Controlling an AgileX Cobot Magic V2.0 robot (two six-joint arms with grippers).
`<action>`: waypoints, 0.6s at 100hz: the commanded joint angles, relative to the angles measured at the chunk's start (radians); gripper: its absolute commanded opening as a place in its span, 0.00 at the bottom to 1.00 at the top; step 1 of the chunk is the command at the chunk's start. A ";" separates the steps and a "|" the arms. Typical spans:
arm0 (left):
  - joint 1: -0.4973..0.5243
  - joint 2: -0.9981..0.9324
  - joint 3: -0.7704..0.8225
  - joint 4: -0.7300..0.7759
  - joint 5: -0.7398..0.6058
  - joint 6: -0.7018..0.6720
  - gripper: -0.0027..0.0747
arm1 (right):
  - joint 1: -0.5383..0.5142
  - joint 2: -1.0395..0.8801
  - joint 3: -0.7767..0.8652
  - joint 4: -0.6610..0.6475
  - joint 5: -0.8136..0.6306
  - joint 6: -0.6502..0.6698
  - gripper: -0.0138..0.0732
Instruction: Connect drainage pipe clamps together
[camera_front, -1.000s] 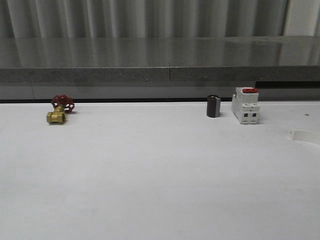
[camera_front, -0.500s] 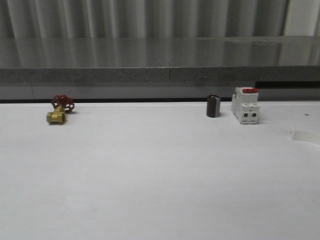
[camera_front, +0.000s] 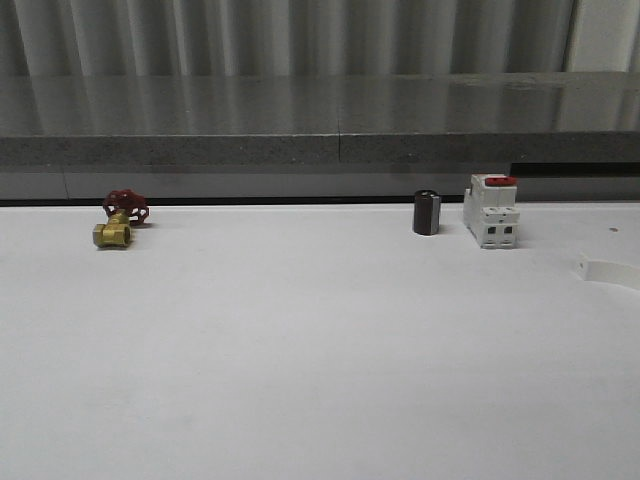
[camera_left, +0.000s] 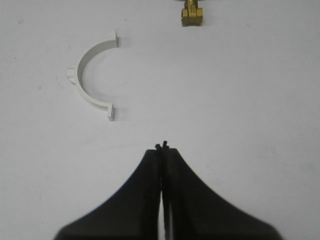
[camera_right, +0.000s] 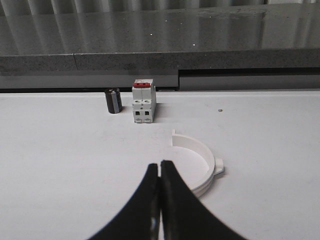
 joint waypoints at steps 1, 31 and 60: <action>0.004 0.025 -0.037 -0.004 -0.045 -0.001 0.20 | -0.005 -0.019 -0.015 -0.003 -0.084 -0.007 0.02; 0.004 0.100 -0.035 -0.009 -0.062 -0.001 0.66 | -0.005 -0.019 -0.015 -0.003 -0.084 -0.007 0.02; 0.097 0.390 -0.162 0.001 -0.053 0.029 0.66 | -0.005 -0.019 -0.015 -0.003 -0.084 -0.007 0.02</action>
